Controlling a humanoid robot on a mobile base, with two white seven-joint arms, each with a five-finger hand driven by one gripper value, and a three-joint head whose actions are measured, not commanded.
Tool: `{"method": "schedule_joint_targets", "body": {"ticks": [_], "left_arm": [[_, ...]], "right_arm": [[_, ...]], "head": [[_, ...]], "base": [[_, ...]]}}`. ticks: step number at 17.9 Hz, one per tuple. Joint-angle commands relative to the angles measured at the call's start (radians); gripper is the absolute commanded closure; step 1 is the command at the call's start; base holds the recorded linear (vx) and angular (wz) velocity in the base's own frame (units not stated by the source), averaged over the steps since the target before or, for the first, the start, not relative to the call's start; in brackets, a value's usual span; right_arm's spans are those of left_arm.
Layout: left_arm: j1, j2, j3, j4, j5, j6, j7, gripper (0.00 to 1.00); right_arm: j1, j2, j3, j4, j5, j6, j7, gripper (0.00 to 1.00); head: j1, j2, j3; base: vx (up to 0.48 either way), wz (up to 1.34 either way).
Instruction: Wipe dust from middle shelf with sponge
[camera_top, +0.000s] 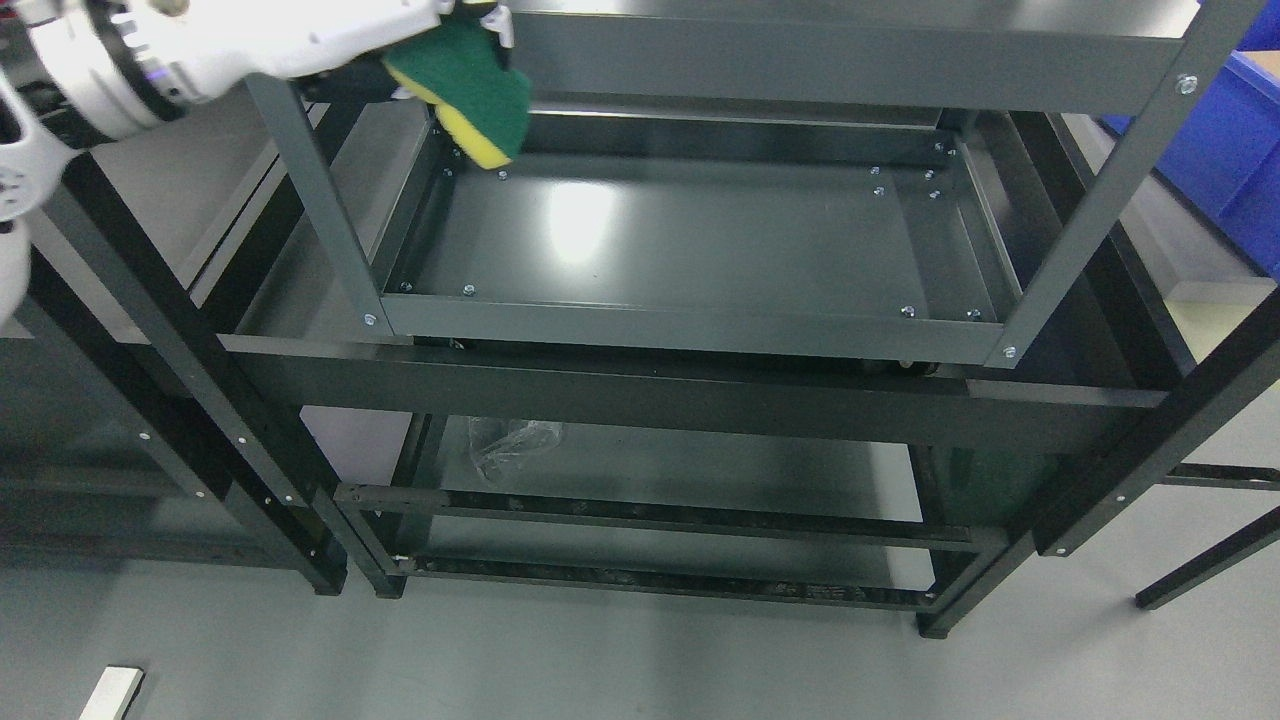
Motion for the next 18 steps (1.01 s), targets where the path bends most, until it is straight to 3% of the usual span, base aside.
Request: {"method": "schedule_joint_targets", "body": {"ticks": [1, 4, 6, 9, 12, 18], "left_arm": [[0.129, 0.355, 0.307, -0.05, 0.132, 0.001, -0.006, 1.0], [0.126, 0.332, 0.263, -0.053, 0.124, 0.001, -0.007, 1.0], [0.11, 0.273, 0.211, -0.053, 0.107, 0.001, -0.034, 1.0], [0.042, 0.051, 0.169, -0.05, 0.028, 0.001, -0.085, 1.0], [-0.005, -0.159, 0.039, -0.03, -0.051, 0.001, -0.091, 1.0], [-0.032, -0.511, 0.005, 0.067, -0.233, 0.001, -0.091, 1.0]], "right_arm": [[0.0, -0.017, 0.0, -0.017, 0.0, 0.0, 0.0, 0.0], [0.0, -0.017, 0.0, -0.017, 0.0, 0.0, 0.0, 0.0], [0.0, -0.017, 0.0, -0.017, 0.0, 0.0, 0.0, 0.0], [0.0, -0.017, 0.0, -0.017, 0.0, 0.0, 0.0, 0.0], [0.0, -0.017, 0.0, -0.017, 0.0, 0.0, 0.0, 0.0], [0.0, -0.017, 0.0, -0.017, 0.0, 0.0, 0.0, 0.0]], "head": [[0.0, 0.0, 0.0], [0.0, 0.0, 0.0], [0.0, 0.0, 0.0], [0.0, 0.0, 0.0], [0.0, 0.0, 0.0], [0.0, 0.0, 0.0]], "base": [[0.0, 0.0], [0.0, 0.0], [0.0, 0.0], [0.0, 0.0], [0.0, 0.0], [0.0, 0.0]]}}
